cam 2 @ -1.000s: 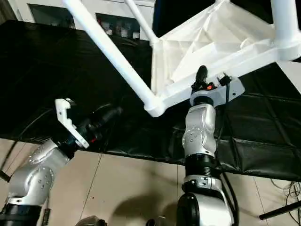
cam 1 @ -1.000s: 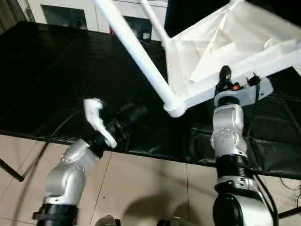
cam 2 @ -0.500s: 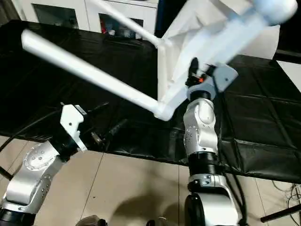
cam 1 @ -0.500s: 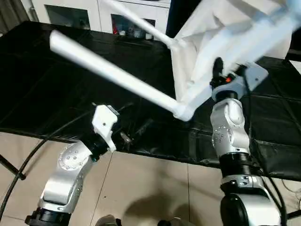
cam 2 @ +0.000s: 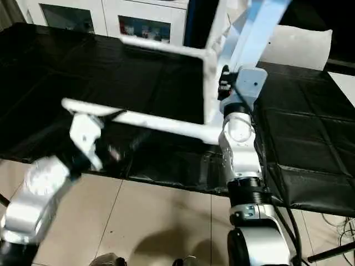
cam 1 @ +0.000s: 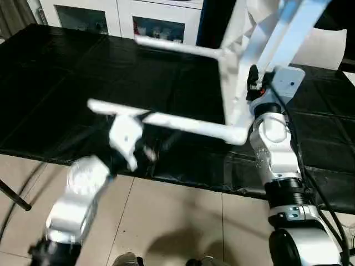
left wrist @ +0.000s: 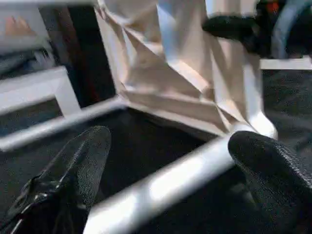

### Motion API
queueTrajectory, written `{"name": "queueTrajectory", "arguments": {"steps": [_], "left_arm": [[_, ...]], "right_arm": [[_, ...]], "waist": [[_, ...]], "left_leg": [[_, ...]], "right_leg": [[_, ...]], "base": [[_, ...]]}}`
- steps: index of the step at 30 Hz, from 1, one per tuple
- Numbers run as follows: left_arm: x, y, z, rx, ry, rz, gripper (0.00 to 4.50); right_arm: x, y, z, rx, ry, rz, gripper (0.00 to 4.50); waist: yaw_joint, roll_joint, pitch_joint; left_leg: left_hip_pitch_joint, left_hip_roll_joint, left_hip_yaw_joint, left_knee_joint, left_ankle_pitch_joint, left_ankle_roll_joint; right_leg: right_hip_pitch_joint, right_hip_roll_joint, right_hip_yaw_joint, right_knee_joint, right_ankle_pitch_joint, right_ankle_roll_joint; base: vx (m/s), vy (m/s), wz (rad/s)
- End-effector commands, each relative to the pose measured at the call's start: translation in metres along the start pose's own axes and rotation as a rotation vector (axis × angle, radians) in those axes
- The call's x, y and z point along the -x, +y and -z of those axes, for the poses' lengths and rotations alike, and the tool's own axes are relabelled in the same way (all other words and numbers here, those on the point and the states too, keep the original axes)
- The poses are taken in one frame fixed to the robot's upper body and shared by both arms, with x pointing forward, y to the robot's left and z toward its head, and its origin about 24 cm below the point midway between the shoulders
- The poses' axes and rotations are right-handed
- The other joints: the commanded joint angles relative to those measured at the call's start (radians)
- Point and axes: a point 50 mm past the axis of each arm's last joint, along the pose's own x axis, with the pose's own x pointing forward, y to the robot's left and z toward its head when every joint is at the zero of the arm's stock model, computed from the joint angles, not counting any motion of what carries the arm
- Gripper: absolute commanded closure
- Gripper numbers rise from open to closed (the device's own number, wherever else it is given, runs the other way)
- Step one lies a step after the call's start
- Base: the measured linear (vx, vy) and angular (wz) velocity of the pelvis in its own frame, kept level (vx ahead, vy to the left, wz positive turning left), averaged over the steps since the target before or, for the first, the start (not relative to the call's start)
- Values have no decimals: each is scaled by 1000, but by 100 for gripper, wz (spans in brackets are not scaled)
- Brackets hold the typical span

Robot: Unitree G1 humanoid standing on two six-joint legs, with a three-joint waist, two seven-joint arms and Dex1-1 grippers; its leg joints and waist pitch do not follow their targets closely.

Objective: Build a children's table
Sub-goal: Flip table

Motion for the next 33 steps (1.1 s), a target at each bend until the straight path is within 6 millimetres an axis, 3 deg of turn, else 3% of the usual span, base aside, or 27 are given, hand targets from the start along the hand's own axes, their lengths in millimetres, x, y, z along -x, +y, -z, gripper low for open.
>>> {"name": "queueTrajectory", "arguments": {"steps": [1, 9, 11, 13, 22, 27, 33], "left_arm": [[-2, 7, -10, -58, -3, -18, 0], [-12, 28, -37, -347, 29, 18, 0], [-13, 31, -40, -390, 41, 34, 0], [-15, 38, -48, -441, 28, 25, 0], [-24, 58, -96, -639, -108, -17, 0], [-32, 78, -142, -867, -218, -129, 0], [-39, 95, -150, -954, -184, -181, 0]], "right_arm": [[-7, -4, -26, -8, -102, 33, 254], [-5, 7, 7, -57, 117, -67, 254], [-3, 6, 11, -72, 141, -72, 200], [0, 7, 16, -67, 164, -92, 186], [8, 4, 27, -31, 236, -125, 101], [12, 1, 27, -25, 239, -147, 101], [17, -1, 26, -25, 241, -160, 101]], "waist": [[-3, 4, -86], [-10, 3, -81], [-11, 3, -79], [-12, 5, -79], [-6, 0, -79], [-5, 0, -77], [-2, -3, -78]], "left_leg": [[19, 56, -27, -67, -56, 7], [19, 55, -29, -69, -86, 6], [22, 57, -30, -70, -122, -13], [25, 58, -31, -72, -155, -37], [27, 57, -34, -73, -176, -49], [26, 56, -37, -74, -186, -53], [26, 57, -38, -73, -181, -58]], "right_leg": [[66, -85, 74, -54, -69, -107], [65, -86, 74, -60, -127, -104], [63, -91, 74, -66, -191, -95], [60, -89, 74, -71, -229, -87], [59, -93, 74, -77, -273, -85], [58, -91, 73, -80, -293, -64], [58, -98, 74, -81, -315, -59]], "base": [[0, 0, 0], [0, 0, 0], [0, 0, 0], [0, 0, 0], [0, 0, 0], [0, 0, 0], [0, 0, 0]]}}
